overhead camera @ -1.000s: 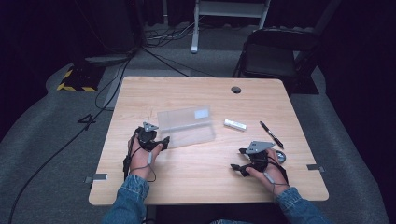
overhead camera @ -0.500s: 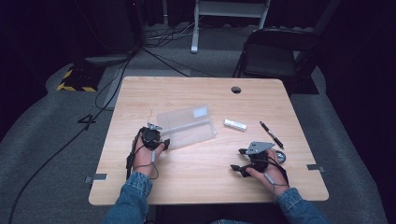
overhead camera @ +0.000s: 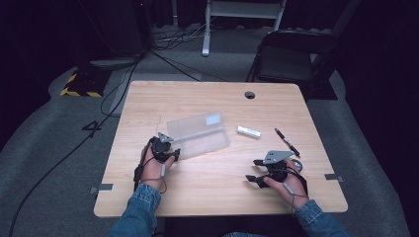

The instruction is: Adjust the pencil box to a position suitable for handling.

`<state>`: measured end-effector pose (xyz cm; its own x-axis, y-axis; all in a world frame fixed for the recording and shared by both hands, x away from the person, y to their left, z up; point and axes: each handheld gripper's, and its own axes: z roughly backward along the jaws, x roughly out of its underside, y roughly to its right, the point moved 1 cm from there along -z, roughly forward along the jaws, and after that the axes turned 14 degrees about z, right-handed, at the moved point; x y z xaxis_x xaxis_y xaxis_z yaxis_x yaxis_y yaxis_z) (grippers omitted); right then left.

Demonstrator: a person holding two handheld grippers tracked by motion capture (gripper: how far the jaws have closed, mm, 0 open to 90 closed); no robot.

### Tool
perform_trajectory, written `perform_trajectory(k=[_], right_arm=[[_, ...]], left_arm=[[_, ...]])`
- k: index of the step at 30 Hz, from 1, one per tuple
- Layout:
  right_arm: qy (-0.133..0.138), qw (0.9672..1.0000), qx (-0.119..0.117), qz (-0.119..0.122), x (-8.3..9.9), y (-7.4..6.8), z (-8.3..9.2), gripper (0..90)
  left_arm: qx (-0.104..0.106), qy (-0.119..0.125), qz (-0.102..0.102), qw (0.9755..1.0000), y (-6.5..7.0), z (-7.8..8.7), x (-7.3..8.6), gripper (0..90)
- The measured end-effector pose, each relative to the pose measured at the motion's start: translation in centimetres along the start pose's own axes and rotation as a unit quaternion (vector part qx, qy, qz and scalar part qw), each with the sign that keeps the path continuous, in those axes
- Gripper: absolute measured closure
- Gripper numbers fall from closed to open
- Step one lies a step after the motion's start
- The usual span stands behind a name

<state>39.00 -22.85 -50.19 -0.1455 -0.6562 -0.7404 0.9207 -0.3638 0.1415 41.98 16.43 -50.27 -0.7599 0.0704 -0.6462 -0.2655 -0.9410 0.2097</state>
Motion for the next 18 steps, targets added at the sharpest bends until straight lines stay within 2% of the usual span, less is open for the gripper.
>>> perform_trajectory(k=[7, 9, 18], right_arm=[[0.029, 0.9992, 0.029, -0.004, -1.0, 0.8, 2.7, 27.8], [0.034, 0.9987, 0.036, -0.009, -1.0, 1.1, 3.5, 27.9], [0.048, 0.9962, 0.068, -0.026, -0.8, 2.6, 6.1, 28.0]], left_arm=[[0.013, -0.009, -0.016, 0.9997, 0.9, 0.4, 0.7, 54.4], [0.021, -0.001, -0.018, 0.9996, 1.0, 0.5, 1.1, 54.5], [0.031, -0.011, -0.037, 0.9988, 1.8, 1.3, 2.1, 54.4]])
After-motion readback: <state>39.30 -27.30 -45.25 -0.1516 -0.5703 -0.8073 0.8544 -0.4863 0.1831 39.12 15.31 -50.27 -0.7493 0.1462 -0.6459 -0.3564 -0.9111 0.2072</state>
